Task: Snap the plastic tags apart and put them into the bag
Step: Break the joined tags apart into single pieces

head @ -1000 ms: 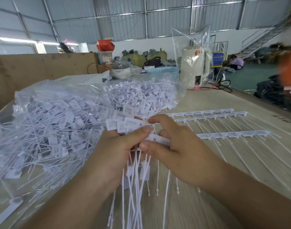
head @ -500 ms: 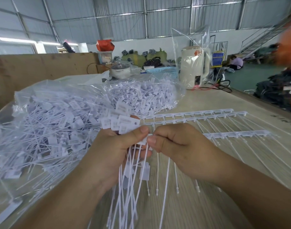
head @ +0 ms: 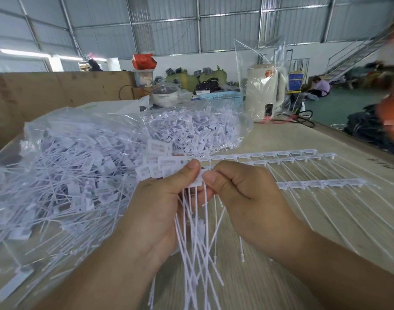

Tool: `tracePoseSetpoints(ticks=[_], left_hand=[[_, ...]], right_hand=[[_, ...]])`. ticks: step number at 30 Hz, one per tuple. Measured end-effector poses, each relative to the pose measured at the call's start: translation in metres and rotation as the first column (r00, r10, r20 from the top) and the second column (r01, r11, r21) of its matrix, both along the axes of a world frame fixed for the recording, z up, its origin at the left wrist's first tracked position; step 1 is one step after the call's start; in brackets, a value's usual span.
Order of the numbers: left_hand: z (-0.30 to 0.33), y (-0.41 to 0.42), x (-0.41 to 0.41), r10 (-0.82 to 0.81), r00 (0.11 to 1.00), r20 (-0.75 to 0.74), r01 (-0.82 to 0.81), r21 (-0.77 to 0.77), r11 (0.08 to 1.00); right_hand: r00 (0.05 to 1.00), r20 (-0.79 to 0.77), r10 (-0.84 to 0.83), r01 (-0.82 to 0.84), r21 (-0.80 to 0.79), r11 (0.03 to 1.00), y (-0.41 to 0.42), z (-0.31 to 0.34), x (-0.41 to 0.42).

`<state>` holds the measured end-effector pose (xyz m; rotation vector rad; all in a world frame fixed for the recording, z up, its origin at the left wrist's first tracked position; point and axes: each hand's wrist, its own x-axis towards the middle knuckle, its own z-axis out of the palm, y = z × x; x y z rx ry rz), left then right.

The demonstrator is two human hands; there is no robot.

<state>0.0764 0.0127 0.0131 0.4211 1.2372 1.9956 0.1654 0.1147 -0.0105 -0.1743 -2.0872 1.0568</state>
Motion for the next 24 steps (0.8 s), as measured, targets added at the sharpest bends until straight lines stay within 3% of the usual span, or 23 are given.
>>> tracePoseSetpoints(ticks=[6,17,20,24], left_hand=[[0.002,0.0,-0.001,-0.044,0.997,0.067,0.042,0.032,0.999],[-0.005,0.001,-0.006,-0.138,0.989,0.061,0.138,0.004,0.99],[-0.001,0.001,-0.009,-0.074,0.994,0.086,0.075,-0.007,0.997],[-0.002,-0.002,-0.023,0.036,0.998,-0.043,-0.038,-0.042,0.998]], right_hand=[[0.998,-0.062,0.007,-0.009,-0.035,0.999,-0.003,0.0,-0.002],[0.985,-0.145,0.089,-0.113,-0.164,0.98,-0.006,-0.005,-0.005],[0.975,-0.202,0.094,-0.163,-0.361,0.918,-0.004,0.001,-0.004],[0.983,-0.178,0.042,-0.107,-0.374,0.921,0.012,0.012,0.005]])
